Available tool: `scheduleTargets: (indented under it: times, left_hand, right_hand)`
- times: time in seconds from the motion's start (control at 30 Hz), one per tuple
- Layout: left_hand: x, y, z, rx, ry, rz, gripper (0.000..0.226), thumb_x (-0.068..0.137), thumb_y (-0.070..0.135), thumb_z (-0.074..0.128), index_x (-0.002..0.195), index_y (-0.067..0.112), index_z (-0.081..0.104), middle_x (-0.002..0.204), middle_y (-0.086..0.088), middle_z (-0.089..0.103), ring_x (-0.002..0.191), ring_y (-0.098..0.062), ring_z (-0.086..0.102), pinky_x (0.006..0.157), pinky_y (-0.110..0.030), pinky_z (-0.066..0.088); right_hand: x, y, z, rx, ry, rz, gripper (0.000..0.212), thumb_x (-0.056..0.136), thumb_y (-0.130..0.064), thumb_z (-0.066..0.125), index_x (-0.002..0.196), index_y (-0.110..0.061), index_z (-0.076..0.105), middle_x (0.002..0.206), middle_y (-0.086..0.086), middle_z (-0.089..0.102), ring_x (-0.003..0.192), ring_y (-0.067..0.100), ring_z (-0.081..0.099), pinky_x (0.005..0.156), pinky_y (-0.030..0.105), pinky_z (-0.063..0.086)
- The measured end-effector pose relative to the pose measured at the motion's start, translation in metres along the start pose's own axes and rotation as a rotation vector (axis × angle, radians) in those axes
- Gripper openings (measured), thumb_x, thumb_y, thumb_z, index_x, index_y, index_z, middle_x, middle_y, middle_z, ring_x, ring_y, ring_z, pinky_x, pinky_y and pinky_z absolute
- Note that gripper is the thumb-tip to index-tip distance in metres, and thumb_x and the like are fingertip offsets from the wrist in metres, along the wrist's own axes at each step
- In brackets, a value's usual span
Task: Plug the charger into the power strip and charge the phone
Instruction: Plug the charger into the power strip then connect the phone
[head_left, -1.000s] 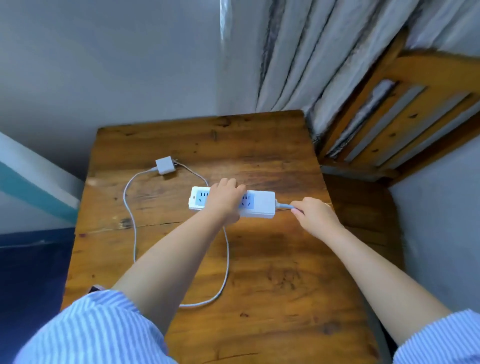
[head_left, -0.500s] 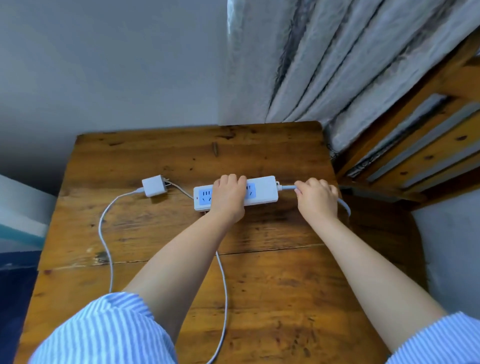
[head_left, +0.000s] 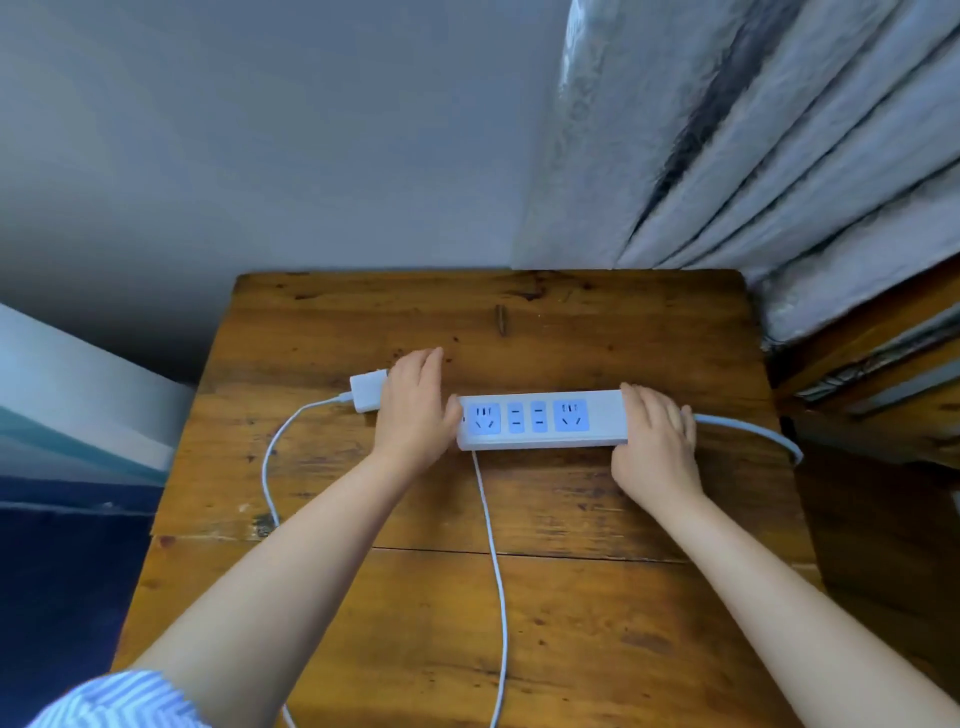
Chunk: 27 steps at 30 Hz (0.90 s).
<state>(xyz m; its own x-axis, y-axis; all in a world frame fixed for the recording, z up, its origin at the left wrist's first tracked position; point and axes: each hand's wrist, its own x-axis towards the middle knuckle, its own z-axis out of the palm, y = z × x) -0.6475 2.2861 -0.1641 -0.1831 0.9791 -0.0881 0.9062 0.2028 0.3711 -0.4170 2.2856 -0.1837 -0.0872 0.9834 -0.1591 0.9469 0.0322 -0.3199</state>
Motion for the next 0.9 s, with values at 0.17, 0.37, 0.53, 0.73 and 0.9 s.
scheduleTargets:
  times: [0.17,0.37,0.53,0.73,0.9]
  left_hand:
    - [0.011,-0.060,-0.019,0.210,-0.120,-0.352,0.051,0.083,0.005,0.052,0.131,-0.002,0.037,0.128,-0.023,0.050,0.121,-0.038,0.044,0.101,-0.044,0.038]
    - [0.006,-0.081,-0.020,0.177,-0.212,-0.229,0.024,0.092,0.013,0.047,0.112,0.000,0.054,0.113,-0.021,0.059,0.105,-0.036,0.053,0.082,-0.041,0.045]
    - [-0.017,-0.065,-0.033,-0.021,-0.163,-0.078,0.025,0.091,0.011,0.051,0.115,0.004,0.058,0.110,-0.016,0.063,0.100,-0.030,0.056,0.074,-0.033,0.042]
    - [-0.023,-0.015,-0.053,-0.226,-0.149,0.030,0.030,0.090,0.011,0.055,0.119,0.004,0.060,0.112,-0.013,0.067,0.098,-0.022,0.057,0.076,-0.025,0.038]
    - [-0.018,0.023,-0.046,-0.140,-0.239,0.021,0.027,0.094,0.022,0.048,0.103,0.006,0.068,0.080,-0.008,0.068,0.069,-0.015,0.052,0.059,-0.024,0.039]
  right_hand:
    - [0.004,-0.011,0.009,-0.103,-0.136,-0.200,0.059,0.087,-0.028,0.048,0.139,-0.017,0.021,0.151,0.007,0.020,0.140,0.027,0.009,0.116,0.046,0.000]
    - [0.005,-0.006,0.014,-0.107,-0.116,-0.213,0.061,0.087,-0.028,0.053,0.138,-0.019,0.023,0.150,0.008,0.024,0.140,0.026,0.011,0.116,0.043,0.005]
    - [0.004,-0.006,0.013,-0.055,-0.108,-0.231,0.060,0.085,-0.022,0.056,0.137,-0.016,0.027,0.149,0.011,0.027,0.139,0.029,0.014,0.116,0.044,0.010]
    - [0.006,-0.005,0.007,0.030,-0.147,-0.217,0.061,0.085,-0.026,0.057,0.137,-0.016,0.028,0.148,0.010,0.028,0.139,0.027,0.014,0.115,0.043,0.011]
    - [0.012,0.002,-0.002,0.166,-0.178,-0.242,0.061,0.084,-0.025,0.060,0.136,-0.012,0.032,0.147,0.008,0.033,0.137,0.023,0.020,0.114,0.037,0.016]
